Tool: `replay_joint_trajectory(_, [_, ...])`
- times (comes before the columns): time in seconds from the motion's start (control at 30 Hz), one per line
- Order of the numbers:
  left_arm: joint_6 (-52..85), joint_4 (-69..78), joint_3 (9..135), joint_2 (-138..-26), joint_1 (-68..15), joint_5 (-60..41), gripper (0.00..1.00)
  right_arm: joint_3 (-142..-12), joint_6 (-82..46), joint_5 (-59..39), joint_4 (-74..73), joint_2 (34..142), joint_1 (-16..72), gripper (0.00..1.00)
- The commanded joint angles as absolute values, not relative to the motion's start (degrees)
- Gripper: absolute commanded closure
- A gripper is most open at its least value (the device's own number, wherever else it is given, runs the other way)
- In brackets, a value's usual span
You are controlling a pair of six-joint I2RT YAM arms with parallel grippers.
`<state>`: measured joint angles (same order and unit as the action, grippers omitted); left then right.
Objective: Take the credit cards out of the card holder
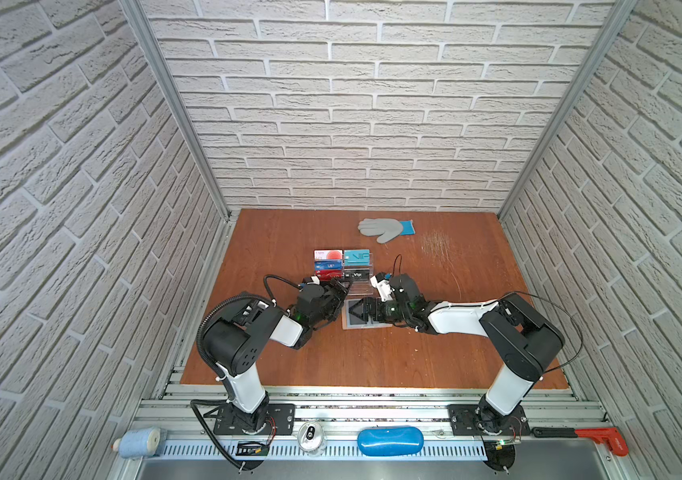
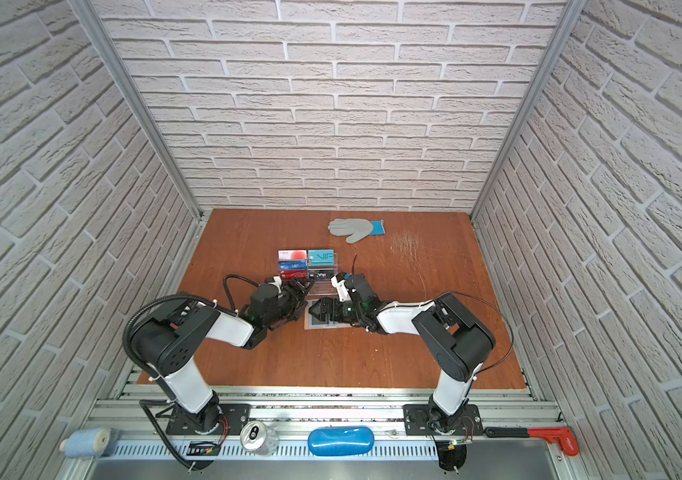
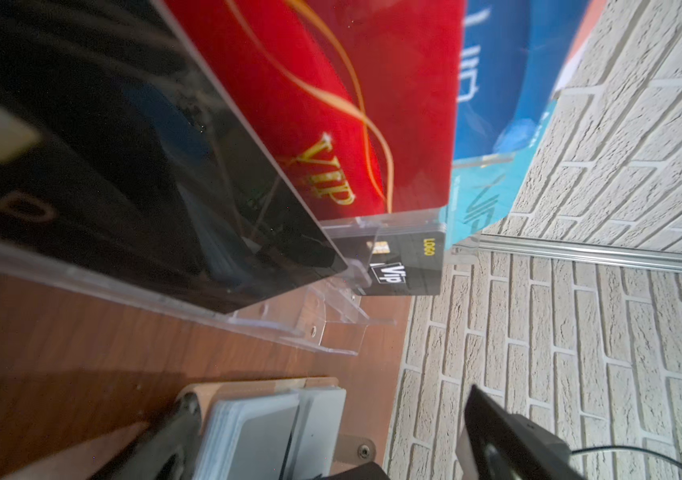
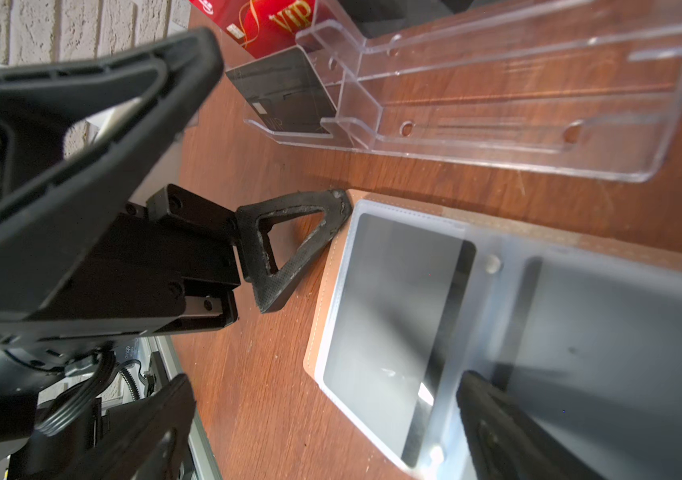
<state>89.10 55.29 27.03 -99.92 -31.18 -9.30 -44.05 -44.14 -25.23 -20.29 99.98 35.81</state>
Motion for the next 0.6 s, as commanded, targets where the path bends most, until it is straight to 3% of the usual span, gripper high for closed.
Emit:
replay_joint_trajectory(0.0, [89.41,57.39,26.2,-101.33,-30.85,-8.84,0.02,-44.8,-43.59,-23.93,-19.52,101.0,36.81,0.0])
replay_joint_trajectory(0.57, [89.91,61.23,24.7,-103.67,-30.67,-9.35,0.02,-41.57,-49.15,-27.66,-35.07,102.88,37.45,0.0])
